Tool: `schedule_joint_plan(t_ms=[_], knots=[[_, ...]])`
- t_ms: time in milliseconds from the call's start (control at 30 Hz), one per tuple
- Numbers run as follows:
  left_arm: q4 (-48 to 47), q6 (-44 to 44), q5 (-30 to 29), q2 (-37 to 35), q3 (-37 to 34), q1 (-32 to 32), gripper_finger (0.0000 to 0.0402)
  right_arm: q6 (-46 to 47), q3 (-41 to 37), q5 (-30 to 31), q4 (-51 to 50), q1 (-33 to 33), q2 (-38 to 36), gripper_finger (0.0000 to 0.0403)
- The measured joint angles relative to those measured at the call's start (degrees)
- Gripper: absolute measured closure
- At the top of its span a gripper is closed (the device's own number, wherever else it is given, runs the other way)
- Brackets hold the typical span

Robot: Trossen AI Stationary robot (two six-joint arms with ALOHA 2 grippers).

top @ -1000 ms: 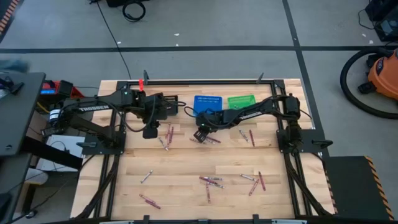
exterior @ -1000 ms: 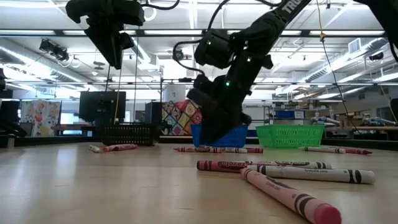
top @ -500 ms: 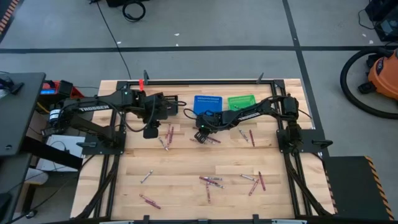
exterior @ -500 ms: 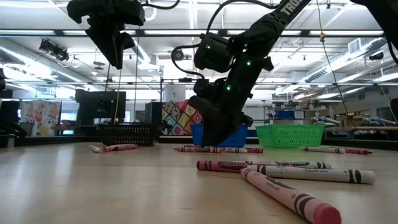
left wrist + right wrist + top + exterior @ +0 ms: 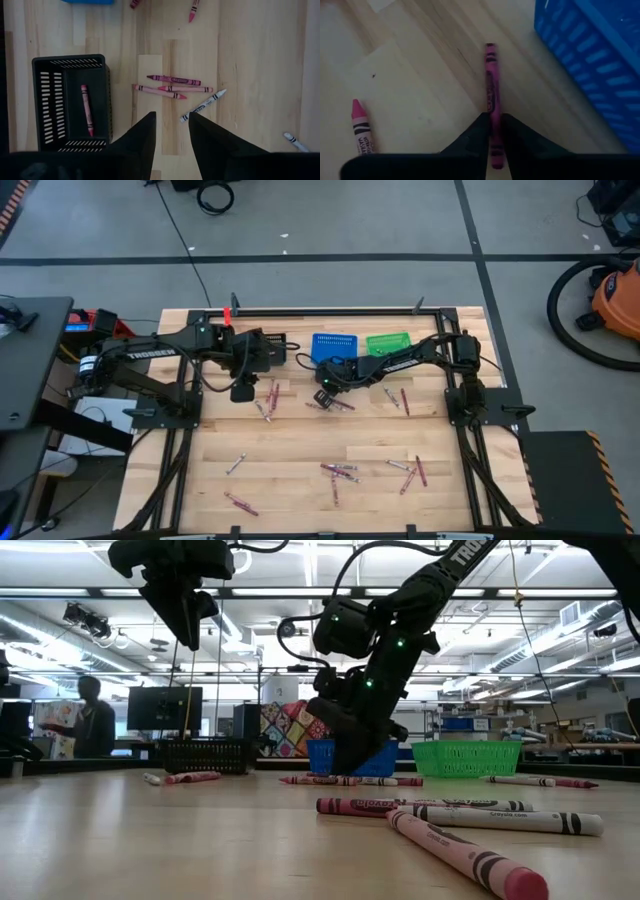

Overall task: Sort crayons
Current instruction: Put the red crayon into the blue bin

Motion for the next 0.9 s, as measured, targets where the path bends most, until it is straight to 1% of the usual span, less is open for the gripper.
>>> schedule_joint_plan(t_ms=[133, 200, 367, 533, 900], knots=[[0.0, 0.0, 0.0, 0.0, 0.0, 0.0, 0.0276, -1.3, 0.0, 0.0, -0.1, 0.0, 0.0, 0.0375], [0.0, 0.0, 0.0, 0.0, 0.0, 0.0, 0.0276, -1.4, 0.0, 0.0, -0.1, 0.0, 0.0, 0.0381], [0.0, -0.3, 0.0, 0.0, 0.0, 0.0, 0.0276, -2.4, 0.0, -0.8, -0.1, 0.0, -0.1, 0.0378], [-0.1, -0.3, 0.0, 0.0, 0.0, 0.0, 0.0276, -3.0, -0.3, -3.5, -0.1, -0.1, -1.4, 0.0380], [-0.1, -0.4, 0.0, 0.0, 0.0, 0.0, 0.0276, -5.7, -0.4, -6.5, -0.1, 0.0, -7.9, 0.0379]])
